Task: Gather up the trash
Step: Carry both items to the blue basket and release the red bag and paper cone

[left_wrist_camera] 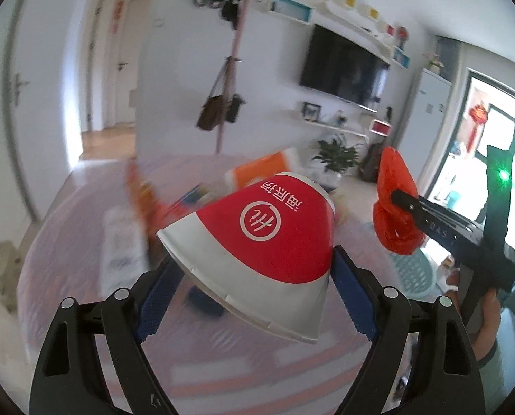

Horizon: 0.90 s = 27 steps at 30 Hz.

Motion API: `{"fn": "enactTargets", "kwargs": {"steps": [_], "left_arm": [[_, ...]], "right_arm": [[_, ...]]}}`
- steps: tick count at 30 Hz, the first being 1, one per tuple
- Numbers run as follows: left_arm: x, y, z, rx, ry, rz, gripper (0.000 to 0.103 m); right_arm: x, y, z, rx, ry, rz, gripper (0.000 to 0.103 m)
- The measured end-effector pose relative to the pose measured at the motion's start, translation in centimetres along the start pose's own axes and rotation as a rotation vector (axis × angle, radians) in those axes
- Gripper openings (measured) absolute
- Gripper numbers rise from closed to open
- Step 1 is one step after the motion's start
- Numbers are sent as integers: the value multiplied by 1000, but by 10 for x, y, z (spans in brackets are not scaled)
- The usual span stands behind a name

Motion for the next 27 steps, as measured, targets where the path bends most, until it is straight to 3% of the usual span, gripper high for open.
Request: {"fn": "enactTargets", "kwargs": {"steps": [6, 12, 15, 20, 27], "left_arm": [[-50, -30, 73, -88, 118, 8, 83], [-121, -31, 142, -132, 249, -71, 83], [-157, -20, 165, -145, 286, -130, 83], [-220, 20, 202, -148, 361, -302, 83], [-273, 77, 224, -158, 397, -489, 84]], "right_arm": [[1, -13, 86, -75, 150, 10, 24], [-18, 7, 160, -184, 289, -59, 24], [-30, 31, 195, -249, 362, -137, 24], [-46, 72, 229, -314, 438, -271, 24], [-58, 123, 250, -379, 470, -404, 28]]}}
Point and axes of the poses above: each gripper's, at about its wrist camera, not at the fingertips, and x roughly against the way its jaws point, z to its right, y to its underside, the point moved 4 cm from there along -x, roughly the way its jaws point, and after that the axes turned 13 degrees about z, right-handed, at the moved point
